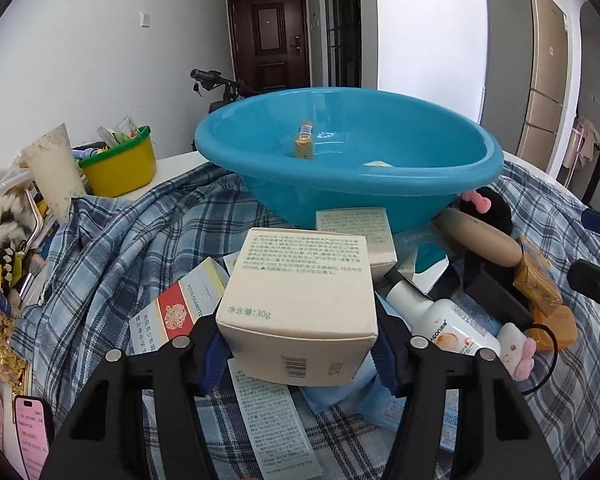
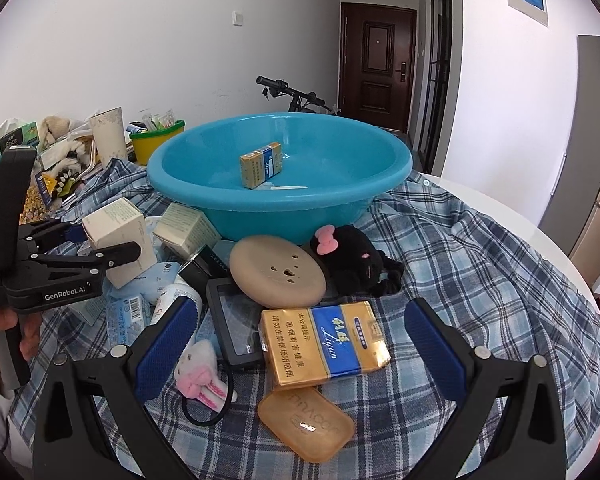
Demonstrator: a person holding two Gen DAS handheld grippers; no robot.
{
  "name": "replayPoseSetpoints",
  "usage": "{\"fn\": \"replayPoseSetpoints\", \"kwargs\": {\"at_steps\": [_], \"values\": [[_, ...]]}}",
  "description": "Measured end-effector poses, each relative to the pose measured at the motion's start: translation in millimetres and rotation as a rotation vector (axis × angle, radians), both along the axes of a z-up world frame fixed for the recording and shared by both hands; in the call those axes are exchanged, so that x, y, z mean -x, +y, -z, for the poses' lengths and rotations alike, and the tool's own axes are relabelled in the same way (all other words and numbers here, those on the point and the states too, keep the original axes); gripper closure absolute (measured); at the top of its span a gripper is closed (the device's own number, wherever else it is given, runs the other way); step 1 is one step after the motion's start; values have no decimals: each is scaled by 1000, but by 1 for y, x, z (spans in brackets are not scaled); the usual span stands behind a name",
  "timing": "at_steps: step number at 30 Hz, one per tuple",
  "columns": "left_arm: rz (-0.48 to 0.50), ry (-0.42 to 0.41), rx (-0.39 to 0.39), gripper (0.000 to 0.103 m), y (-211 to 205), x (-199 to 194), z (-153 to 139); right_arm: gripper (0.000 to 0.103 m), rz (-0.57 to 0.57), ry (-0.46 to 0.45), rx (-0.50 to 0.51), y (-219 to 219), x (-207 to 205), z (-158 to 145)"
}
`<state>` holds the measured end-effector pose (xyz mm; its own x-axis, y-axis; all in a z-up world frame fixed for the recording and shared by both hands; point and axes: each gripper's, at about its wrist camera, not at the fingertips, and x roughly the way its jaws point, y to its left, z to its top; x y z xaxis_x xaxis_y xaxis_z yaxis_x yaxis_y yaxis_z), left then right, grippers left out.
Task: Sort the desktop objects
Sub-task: 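Grasp the cream cosmetic box with the left tool while the right tool grasps the gold-blue Liqun pack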
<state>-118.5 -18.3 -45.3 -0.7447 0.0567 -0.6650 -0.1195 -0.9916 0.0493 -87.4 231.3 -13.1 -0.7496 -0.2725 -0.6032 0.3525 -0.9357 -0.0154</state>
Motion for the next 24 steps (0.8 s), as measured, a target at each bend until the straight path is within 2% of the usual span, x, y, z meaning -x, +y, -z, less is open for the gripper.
{"fn": "replayPoseSetpoints", "kwargs": {"at_steps": [9, 14, 18, 24], "values": [[-8, 19, -29, 41, -4, -3, -4, 0, 45, -5, 37, 34, -1, -4], [-6, 21, -38, 41, -4, -4, -5, 0, 57, -19, -3, 40, 0, 0], [-1, 16, -39, 40, -2, -4, -4, 0, 33, -40, -2, 40, 1, 6], [5, 19, -52, 40, 0, -4, -4, 0, -55, -131, 6, 34, 20, 25]]}}
